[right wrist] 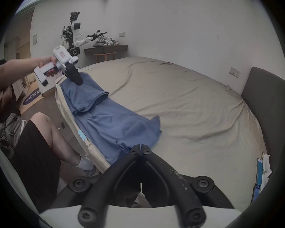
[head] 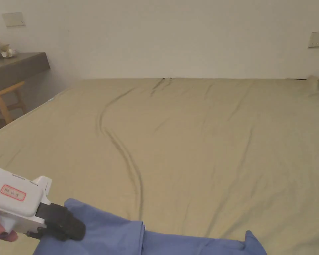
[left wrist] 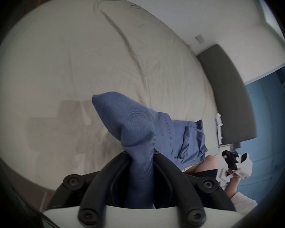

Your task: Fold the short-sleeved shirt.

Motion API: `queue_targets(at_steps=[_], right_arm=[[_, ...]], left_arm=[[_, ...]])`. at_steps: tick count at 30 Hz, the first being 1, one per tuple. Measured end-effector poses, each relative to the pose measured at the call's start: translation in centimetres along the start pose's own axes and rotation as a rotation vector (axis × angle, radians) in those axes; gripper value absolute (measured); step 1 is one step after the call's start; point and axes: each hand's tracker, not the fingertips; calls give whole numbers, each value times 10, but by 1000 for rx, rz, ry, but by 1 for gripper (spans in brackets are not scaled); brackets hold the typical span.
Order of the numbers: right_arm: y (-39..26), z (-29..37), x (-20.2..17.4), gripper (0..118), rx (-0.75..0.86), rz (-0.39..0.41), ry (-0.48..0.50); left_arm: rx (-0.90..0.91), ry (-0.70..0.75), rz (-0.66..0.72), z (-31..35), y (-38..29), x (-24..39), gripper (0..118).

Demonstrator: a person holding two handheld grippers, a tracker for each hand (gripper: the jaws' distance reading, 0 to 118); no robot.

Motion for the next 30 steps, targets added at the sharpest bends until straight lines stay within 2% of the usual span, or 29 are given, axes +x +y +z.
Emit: queue_targets(at_steps=[1,5,8,12,17,24,28,30], right_arm=[[-4,1,1,1,3,-6,-1],[-21,9,4,1,17,-38,32],[-29,19,4,1,22,-19,35],[-41,35,14,1,46,-44,28],[-55,55,22,1,63,-49,9],[-70,74,34,1,75,-87,-26],[-76,77,40,1,65,-99,-50],[-80,76,41,1,60,-102,-52]], left_arm=[[-1,8,-42,6,1,15,10],[8,44,-54,8,6,67,10],[-37,116,-118,-11,5,110,10],[-109,177,-173,-51,0,160,10],[-155,156,-202,-101,-4,215,10],[-240,208,-237,-192,-11,262,12],[-239,234,-239,-234,-23,278,37],[-255,146,-229,-235,-30,292,83]])
